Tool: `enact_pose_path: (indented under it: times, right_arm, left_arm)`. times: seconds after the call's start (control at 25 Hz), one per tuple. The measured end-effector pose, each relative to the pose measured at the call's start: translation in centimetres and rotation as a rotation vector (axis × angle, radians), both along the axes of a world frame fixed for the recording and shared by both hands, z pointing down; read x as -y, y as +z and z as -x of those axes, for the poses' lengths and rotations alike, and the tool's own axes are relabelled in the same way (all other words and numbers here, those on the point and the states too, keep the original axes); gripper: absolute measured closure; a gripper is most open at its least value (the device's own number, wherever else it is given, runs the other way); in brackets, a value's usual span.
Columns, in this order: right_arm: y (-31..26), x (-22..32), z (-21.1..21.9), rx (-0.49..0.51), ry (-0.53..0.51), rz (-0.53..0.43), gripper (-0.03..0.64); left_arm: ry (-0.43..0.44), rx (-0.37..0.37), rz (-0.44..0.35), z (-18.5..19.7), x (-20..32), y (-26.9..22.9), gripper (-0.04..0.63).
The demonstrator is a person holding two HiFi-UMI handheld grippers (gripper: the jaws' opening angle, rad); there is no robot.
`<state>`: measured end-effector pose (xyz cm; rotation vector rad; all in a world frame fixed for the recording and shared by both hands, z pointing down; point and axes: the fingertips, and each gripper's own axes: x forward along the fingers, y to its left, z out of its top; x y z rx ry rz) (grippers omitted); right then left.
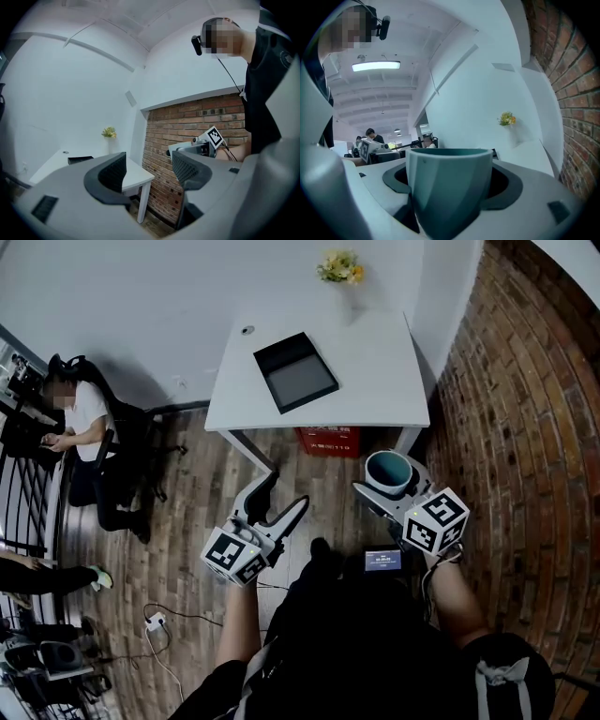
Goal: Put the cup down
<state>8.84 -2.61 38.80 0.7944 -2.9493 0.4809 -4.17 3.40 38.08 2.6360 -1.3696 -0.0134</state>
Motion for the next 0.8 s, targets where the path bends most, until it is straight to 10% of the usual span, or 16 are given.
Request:
enact_pose_path:
  times: [0.8]
  right_arm:
    - [-0.6,19.9,8.5,-0.049,0.091,-0.022,0.212]
  left_arm:
    - [0.091,-0.051,-0.023,9.0,21.5,0.5,0.293]
